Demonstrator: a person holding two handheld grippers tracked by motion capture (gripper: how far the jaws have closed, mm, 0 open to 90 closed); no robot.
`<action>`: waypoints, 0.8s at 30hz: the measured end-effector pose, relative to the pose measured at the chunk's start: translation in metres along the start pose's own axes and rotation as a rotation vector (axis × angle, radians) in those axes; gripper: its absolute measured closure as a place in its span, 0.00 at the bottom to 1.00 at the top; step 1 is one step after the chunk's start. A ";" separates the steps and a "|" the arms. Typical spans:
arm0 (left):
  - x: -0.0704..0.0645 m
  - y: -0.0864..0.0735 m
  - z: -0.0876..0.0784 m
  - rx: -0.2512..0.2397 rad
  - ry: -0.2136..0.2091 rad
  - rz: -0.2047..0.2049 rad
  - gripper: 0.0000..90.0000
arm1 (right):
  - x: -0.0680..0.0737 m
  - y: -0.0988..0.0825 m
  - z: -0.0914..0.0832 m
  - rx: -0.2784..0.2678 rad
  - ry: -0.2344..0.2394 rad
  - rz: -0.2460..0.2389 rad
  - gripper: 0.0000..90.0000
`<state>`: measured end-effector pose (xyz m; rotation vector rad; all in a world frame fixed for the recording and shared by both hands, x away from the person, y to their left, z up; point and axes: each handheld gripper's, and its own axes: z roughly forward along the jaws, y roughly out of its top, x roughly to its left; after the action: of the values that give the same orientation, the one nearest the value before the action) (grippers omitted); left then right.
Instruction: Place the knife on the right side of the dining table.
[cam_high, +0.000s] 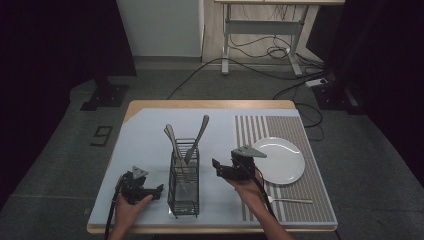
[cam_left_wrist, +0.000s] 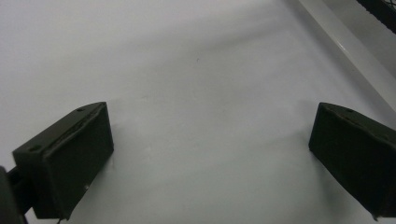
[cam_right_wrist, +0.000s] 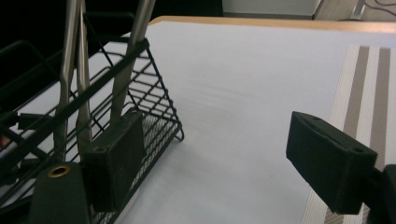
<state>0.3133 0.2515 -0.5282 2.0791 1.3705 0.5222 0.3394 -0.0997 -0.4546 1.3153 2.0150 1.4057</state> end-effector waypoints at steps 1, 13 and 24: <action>0.000 0.000 0.000 0.000 0.000 0.000 0.00 | 0.000 0.004 0.001 -0.005 0.000 -0.008 0.23; 0.000 0.000 0.000 0.000 0.000 0.000 0.00 | 0.000 0.015 0.013 -0.027 0.032 -0.018 0.29; 0.000 0.000 0.000 0.000 0.000 0.000 0.00 | 0.002 0.024 0.020 -0.044 0.046 -0.057 0.34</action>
<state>0.3132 0.2515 -0.5282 2.0785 1.3710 0.5226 0.3648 -0.0853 -0.4420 1.2079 2.0230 1.4580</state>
